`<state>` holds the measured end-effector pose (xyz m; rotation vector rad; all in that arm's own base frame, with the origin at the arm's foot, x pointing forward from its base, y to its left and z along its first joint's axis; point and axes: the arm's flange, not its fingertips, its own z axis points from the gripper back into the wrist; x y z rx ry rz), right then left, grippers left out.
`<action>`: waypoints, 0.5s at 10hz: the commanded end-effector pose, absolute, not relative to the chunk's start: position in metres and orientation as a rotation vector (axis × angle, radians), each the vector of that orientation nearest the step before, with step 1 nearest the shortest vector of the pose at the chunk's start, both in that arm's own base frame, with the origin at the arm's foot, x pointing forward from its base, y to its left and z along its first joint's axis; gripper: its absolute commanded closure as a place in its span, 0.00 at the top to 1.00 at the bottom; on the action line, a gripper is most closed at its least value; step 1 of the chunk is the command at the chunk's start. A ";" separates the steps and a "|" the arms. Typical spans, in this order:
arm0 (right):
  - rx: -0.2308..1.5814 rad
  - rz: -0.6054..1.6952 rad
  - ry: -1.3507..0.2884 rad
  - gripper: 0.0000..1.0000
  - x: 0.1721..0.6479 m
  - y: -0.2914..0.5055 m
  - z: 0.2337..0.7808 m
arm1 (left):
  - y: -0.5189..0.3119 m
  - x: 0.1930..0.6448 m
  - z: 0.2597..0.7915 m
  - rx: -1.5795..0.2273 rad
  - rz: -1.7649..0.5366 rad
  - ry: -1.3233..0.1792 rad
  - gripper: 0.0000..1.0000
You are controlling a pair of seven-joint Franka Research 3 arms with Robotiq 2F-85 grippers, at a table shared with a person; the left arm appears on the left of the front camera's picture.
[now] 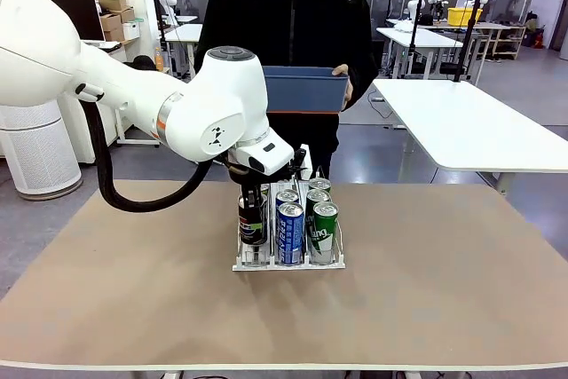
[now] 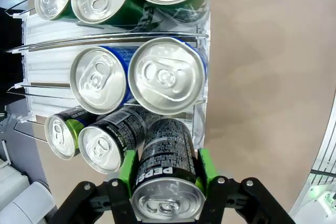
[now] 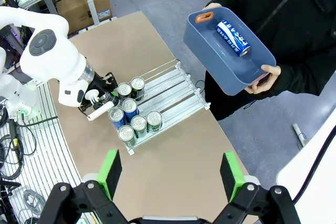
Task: Fill the beverage cans into the dispenser.
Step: Place the picked Pepsi coke in the line of the Automatic Can Dispenser with the same cans.
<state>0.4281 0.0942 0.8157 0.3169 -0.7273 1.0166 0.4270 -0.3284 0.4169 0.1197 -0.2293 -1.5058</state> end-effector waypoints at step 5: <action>0.327 1.008 -0.730 1.00 0.428 0.094 0.816 | -0.336 0.438 0.385 0.080 -1.529 -0.230 0.58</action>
